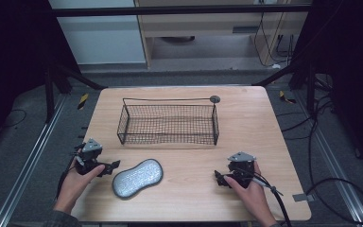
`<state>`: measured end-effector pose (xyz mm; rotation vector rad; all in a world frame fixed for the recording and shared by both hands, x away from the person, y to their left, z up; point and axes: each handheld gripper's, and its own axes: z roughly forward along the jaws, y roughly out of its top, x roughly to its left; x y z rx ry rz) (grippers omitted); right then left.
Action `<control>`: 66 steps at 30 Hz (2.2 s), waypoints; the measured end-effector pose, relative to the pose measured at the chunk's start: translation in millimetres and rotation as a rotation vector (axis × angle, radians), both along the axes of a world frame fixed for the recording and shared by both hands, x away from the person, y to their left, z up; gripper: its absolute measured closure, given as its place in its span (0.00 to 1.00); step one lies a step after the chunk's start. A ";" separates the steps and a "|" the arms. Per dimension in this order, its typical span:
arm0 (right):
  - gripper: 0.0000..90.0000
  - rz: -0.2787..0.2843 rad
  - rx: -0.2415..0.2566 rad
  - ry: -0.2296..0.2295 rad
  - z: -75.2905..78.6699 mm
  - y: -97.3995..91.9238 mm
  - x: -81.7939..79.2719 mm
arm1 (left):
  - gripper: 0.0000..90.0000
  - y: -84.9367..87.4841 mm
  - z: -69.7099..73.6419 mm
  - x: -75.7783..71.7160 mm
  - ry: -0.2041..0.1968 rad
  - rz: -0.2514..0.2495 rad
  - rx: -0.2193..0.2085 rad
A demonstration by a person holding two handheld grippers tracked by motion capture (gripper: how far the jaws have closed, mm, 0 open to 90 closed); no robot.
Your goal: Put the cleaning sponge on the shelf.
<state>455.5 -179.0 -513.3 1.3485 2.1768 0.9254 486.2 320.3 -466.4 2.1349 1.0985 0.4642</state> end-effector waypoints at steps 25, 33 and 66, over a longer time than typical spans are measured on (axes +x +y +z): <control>0.00 0.001 0.000 0.000 0.0 -0.1 0.1 | 0.03 -47.4 29.6 -14.2 0.112 -0.180 0.120; 0.00 0.001 0.000 -0.001 0.0 -0.1 0.0 | 0.05 -61.3 32.3 -18.8 0.140 -0.229 0.176; 0.00 0.001 -0.001 0.000 0.0 -0.1 -0.2 | 0.04 -104.9 28.3 -5.8 0.272 -0.361 0.363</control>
